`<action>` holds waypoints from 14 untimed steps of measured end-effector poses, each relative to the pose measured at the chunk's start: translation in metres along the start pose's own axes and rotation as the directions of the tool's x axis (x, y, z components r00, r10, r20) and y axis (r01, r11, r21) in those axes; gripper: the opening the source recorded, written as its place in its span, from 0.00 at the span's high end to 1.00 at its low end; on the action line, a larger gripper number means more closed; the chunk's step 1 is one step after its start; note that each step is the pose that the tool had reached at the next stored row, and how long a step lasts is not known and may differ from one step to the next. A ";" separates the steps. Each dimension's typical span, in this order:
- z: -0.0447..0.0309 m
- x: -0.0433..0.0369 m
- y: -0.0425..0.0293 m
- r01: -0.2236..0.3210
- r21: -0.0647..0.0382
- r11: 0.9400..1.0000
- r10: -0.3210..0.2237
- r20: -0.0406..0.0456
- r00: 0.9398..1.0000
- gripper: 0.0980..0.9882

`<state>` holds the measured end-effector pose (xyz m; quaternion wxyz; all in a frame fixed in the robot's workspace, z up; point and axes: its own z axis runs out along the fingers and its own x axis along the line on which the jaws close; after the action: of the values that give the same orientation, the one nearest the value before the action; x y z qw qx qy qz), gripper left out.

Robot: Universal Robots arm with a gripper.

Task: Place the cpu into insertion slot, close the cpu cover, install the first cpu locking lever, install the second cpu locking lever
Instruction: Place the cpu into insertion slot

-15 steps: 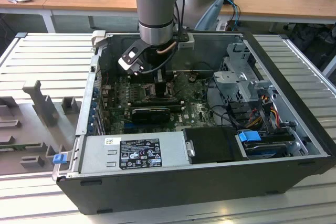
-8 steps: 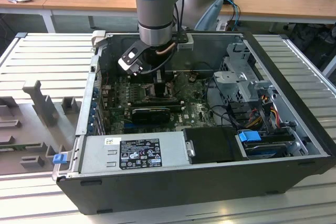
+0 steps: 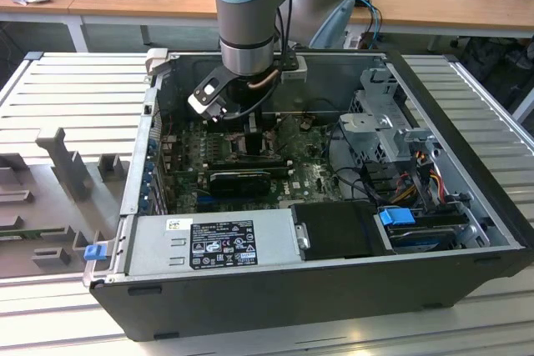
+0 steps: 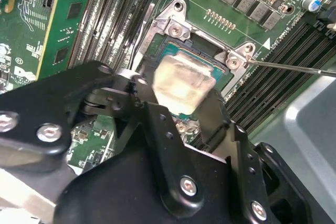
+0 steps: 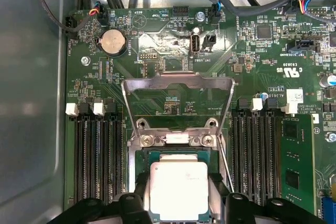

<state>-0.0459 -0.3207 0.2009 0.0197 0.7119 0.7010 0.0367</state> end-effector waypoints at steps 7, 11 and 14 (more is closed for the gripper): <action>-0.0007 0.0000 0.0001 0.000 0.000 1.000 0.000 -0.001 1.000 0.43; -0.0030 0.0001 0.0002 0.000 0.000 1.000 0.000 0.000 1.000 0.43; -0.0055 0.0002 0.0004 0.000 0.000 1.000 0.000 0.006 1.000 0.43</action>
<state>-0.0460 -0.3206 0.2065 0.0216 0.7119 0.7011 0.0348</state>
